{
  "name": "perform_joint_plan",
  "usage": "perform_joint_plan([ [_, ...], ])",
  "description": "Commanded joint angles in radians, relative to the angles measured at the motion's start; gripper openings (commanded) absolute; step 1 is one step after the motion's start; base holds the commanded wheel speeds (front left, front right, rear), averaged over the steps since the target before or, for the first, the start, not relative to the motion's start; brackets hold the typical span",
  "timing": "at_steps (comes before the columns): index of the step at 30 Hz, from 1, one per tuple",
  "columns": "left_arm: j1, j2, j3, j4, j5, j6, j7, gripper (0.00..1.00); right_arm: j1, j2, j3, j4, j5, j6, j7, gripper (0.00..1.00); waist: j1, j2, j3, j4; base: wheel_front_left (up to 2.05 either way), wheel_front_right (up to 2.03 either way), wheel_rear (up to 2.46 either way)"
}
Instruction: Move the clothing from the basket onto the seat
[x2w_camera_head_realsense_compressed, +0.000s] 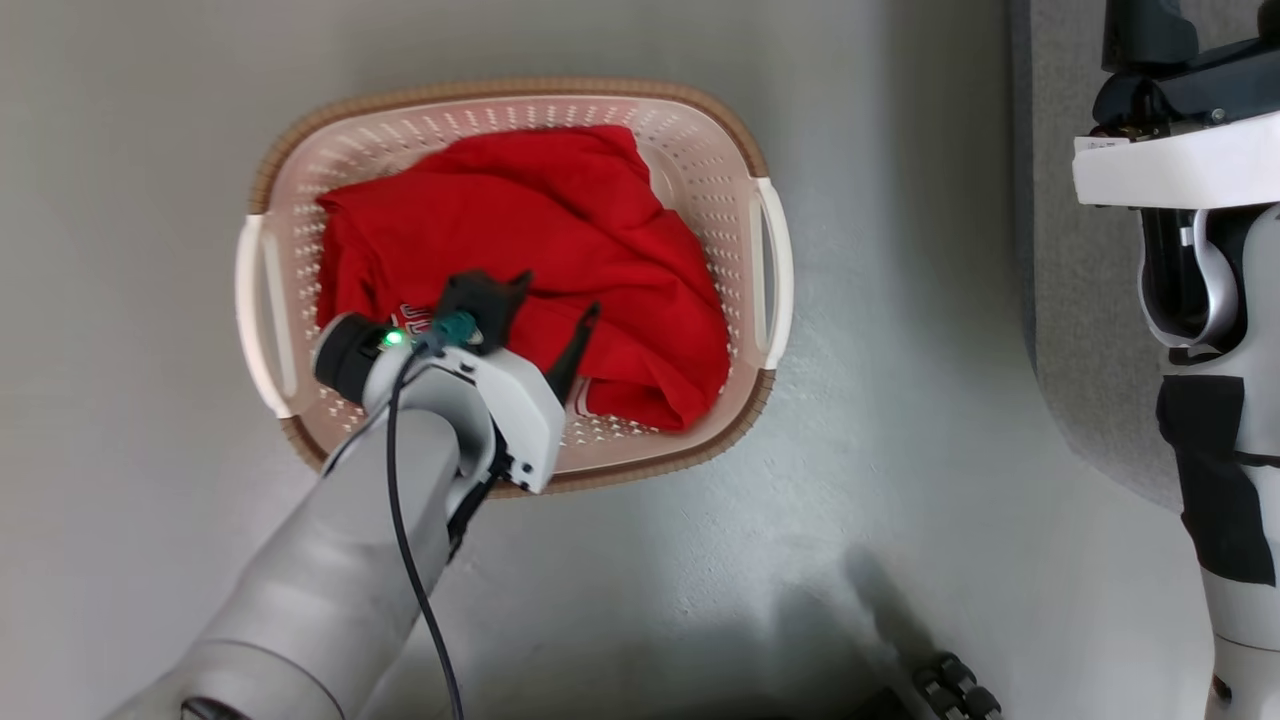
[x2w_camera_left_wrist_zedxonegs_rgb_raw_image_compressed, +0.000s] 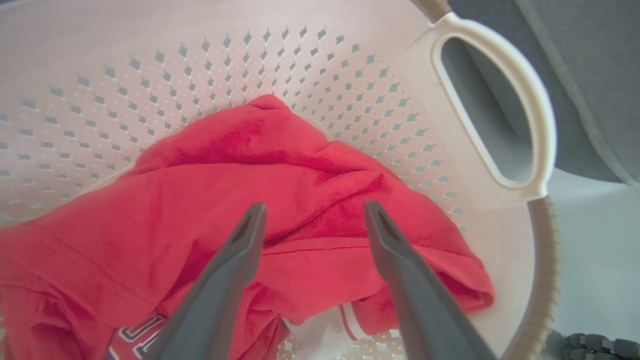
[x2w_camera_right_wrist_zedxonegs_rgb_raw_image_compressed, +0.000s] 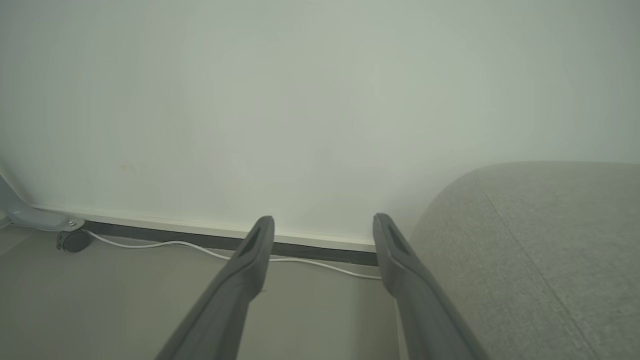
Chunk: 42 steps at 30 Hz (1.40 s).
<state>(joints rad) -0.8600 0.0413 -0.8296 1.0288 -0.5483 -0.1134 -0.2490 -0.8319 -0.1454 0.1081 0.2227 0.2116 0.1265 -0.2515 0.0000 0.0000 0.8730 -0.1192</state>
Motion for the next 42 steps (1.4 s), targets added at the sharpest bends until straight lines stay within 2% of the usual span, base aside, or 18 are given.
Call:
perform_joint_plan([
  [1,-0.027,0.009,0.001,0.031,-0.024,0.011,0.005,1.0,0.011,0.015,0.014,-0.035,0.009,0.004,-0.01,1.0,0.0,0.0,0.025,-0.022,0.0,0.0,0.0],
  [12,-0.17,0.009,-0.069,0.212,-0.018,0.022,0.026,1.0,0.002,0.048,0.01,-0.08,0.033,0.004,-0.01,1.0,0.0,0.0,0.127,-0.085,0.0,0.0,0.0],
  [24,-0.236,0.043,-0.146,0.256,0.054,0.08,0.08,1.0,0.004,0.076,0.018,-0.128,0.043,0.004,-0.01,1.0,0.0,0.0,0.18,-0.119,0.0,0.0,0.0],
  [29,-0.253,0.043,-0.157,0.259,0.058,0.086,0.104,1.0,0.016,0.078,0.018,-0.142,0.036,0.004,-0.01,1.0,0.0,0.0,0.187,-0.118,0.0,0.0,0.0],
  [30,-0.254,0.043,-0.156,0.26,0.054,0.09,0.113,0.91,0.017,0.078,0.017,-0.143,0.035,0.004,-0.01,1.0,0.0,0.0,0.187,-0.118,0.0,0.0,0.0],
  [31,-0.255,0.044,-0.153,0.26,0.05,0.094,0.12,0.26,0.017,0.079,0.017,-0.143,0.034,0.004,-0.01,1.0,0.0,0.0,0.187,-0.118,0.0,0.0,0.0],
  [32,-0.255,0.044,-0.148,0.26,0.044,0.098,0.125,0.0,0.017,0.079,0.017,-0.144,0.034,0.004,-0.01,1.0,0.0,0.0,0.186,-0.119,0.0,0.0,0.0],
  [37,-0.247,0.051,-0.13,0.261,0.014,0.087,0.141,0.0,0.003,0.08,0.014,-0.147,0.035,0.004,-0.01,1.0,0.0,0.0,0.172,-0.121,0.0,0.0,0.0],
  [42,-0.221,0.044,-0.11,0.261,-0.016,0.071,0.076,0.0,-0.001,0.074,0.006,-0.137,0.036,0.004,-0.01,1.0,0.0,0.0,0.124,-0.106,0.0,0.0,0.0],
])
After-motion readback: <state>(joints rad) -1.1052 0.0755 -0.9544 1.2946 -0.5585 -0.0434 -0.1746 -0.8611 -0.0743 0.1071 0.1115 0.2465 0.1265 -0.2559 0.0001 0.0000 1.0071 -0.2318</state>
